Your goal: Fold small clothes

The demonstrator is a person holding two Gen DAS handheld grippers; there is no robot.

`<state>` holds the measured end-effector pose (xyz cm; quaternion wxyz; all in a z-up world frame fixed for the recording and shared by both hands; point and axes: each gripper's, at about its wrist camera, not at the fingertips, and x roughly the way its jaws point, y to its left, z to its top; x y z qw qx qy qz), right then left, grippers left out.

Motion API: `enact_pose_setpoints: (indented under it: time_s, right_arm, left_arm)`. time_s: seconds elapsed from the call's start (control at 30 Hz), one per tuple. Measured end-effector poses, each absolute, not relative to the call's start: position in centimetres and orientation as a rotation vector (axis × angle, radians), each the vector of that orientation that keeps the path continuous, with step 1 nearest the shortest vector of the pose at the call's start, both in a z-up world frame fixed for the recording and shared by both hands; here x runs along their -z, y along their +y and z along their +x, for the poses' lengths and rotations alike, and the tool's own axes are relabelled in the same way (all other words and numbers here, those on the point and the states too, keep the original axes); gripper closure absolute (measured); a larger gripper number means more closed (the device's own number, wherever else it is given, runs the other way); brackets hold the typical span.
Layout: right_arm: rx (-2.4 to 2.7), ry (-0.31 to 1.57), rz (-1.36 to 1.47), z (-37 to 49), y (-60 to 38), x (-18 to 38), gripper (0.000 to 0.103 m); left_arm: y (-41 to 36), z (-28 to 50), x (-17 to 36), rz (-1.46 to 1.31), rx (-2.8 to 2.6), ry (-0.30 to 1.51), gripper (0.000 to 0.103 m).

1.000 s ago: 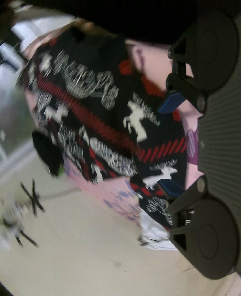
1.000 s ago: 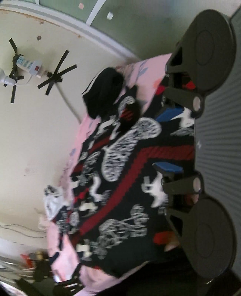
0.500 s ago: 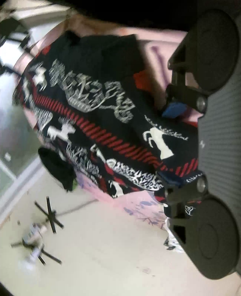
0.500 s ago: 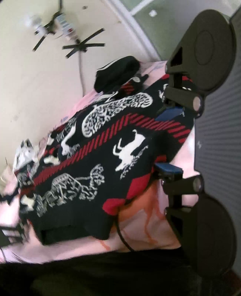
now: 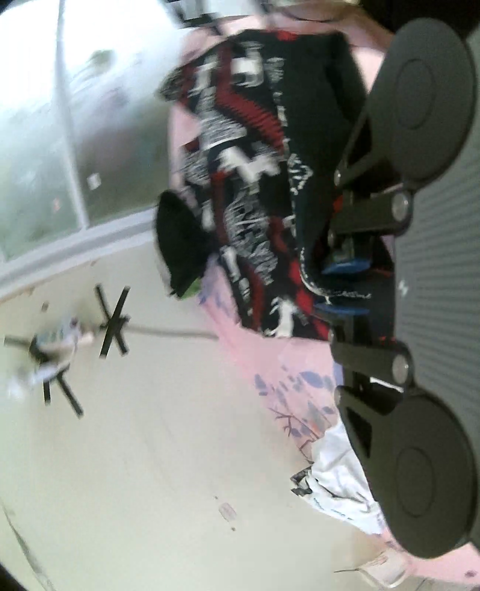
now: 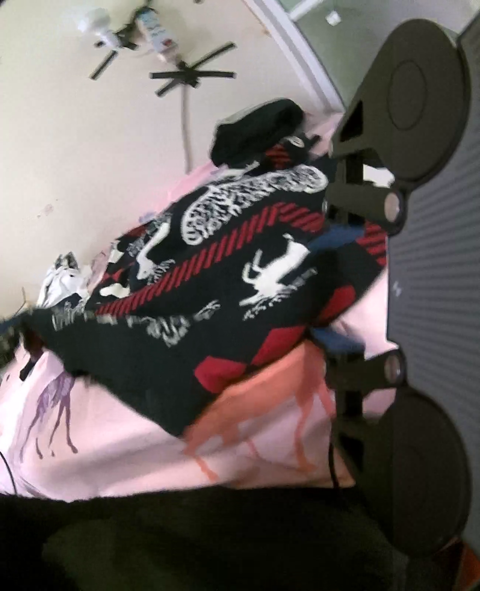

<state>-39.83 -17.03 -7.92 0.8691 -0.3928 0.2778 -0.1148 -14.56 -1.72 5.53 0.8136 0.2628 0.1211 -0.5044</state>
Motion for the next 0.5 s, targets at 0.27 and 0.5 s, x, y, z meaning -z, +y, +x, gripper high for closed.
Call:
enact_pose_setpoints:
  time_s: [0.27, 0.5]
  right_arm:
    - [0.209, 0.505, -0.684, -40.2, -17.8, 6.7, 0.064]
    - [0.446, 0.363, -0.612, -37.9, -21.0, 4.5, 0.103]
  left_arm:
    - [-1.0, -14.6, -8.6, 0.385, 1.039, 0.221, 0.090]
    - [0.8, -15.8, -12.4, 0.259, 1.001, 0.142, 0.094]
